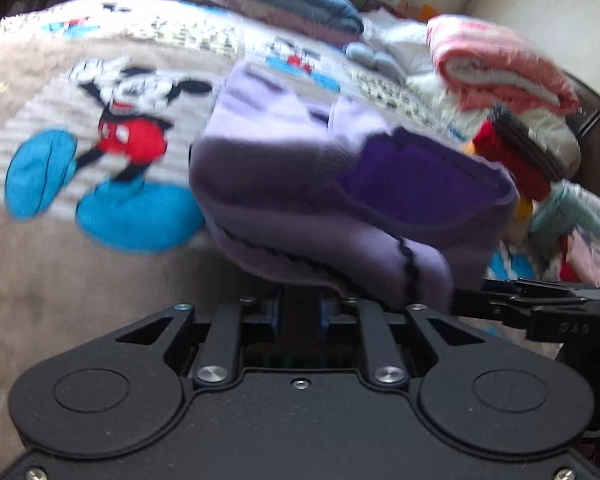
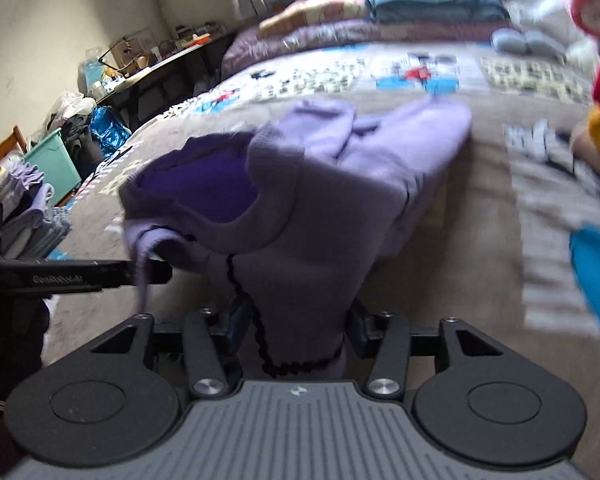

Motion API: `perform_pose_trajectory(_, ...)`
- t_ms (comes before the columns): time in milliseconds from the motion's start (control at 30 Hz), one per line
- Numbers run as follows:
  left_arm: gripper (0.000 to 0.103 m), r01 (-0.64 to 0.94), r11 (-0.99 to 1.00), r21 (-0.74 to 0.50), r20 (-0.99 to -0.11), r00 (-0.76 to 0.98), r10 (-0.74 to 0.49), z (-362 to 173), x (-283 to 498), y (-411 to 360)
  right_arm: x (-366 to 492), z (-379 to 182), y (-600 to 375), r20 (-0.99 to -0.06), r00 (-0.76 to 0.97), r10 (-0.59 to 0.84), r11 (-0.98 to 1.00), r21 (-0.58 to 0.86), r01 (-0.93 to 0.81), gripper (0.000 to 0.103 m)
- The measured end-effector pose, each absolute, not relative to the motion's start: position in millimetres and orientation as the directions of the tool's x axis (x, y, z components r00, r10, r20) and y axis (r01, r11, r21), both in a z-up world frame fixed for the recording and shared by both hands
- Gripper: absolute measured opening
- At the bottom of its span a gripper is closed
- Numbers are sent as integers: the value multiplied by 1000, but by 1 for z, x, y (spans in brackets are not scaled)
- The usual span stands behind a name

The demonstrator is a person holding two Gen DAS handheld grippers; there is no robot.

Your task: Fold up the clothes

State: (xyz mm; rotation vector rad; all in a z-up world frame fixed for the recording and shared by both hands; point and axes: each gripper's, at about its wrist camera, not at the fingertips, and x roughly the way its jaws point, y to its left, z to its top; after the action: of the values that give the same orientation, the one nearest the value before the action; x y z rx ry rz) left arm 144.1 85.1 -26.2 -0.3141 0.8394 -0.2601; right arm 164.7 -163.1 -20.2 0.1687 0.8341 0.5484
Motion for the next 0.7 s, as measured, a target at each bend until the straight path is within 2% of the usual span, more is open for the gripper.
perform_pose_trajectory(33, 52, 93, 921, -378, -698, 625, -350, -28, 136, 87, 157, -23, -166, -661, 523, 538, 841, 379, -386, 56)
perform_pose_trajectory(100, 60, 72, 915, -397, -722, 591, -360, -30, 119, 94, 141, -29, -171, -668, 483, 566, 824, 434, -365, 57)
perform_pose_trajectory(267, 63, -33, 874, -485, -754, 522, -399, -32, 70, 128, 97, -48, -199, -637, 416, 649, 757, 598, -264, 60)
perform_pose_trajectory(333, 68, -75, 850, -521, -745, 526, -410, -32, 50, 143, 81, -54, -215, -589, 416, 692, 701, 686, -195, 63)
perform_pose_trajectory(467, 69, -164, 775, -610, -708, 552, -441, -32, 31, 165, 65, -62, -240, -475, 471, 743, 564, 823, -60, 67)
perform_pose_trajectory(533, 74, -198, 726, -658, -683, 563, -466, -30, 32, 169, 68, -61, -243, -427, 495, 757, 502, 864, -23, 68)
perform_pose_trajectory(633, 74, -134, 752, -646, -657, 600, -457, -6, 47, 159, 80, -55, -240, -370, 523, 768, 434, 901, 0, 72)
perform_pose_trajectory(700, 74, -3, 844, -536, -641, 652, -405, 18, 54, 143, 90, -28, -225, -445, 543, 712, 593, 795, -127, 72)
